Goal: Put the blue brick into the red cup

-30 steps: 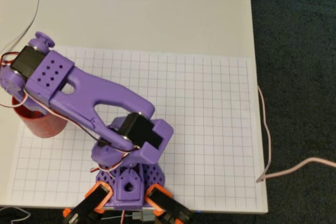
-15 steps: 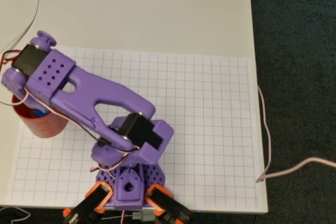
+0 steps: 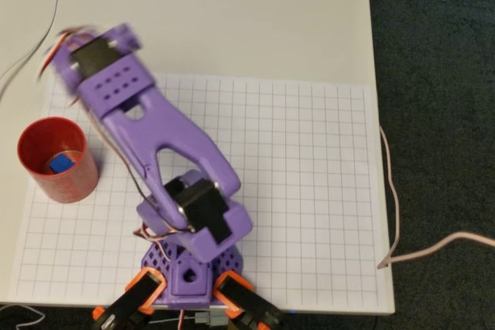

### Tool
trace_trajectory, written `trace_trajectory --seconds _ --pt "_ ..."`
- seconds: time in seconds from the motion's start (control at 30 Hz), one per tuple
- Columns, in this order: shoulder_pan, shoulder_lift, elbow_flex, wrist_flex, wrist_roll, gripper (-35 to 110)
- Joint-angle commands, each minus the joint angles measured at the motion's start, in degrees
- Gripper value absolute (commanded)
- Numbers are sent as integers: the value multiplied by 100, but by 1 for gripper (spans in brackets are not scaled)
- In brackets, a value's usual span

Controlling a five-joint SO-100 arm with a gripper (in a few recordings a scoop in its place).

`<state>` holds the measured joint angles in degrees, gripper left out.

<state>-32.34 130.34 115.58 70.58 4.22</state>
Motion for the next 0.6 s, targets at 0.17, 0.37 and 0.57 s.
trace_trajectory --seconds 0.17,0.37,0.57 --pt "2725 2013 -255 -483 -35 0" --pt "3366 3920 -378 -97 -413 0" --pt "3287 5256 -114 360 -580 0"
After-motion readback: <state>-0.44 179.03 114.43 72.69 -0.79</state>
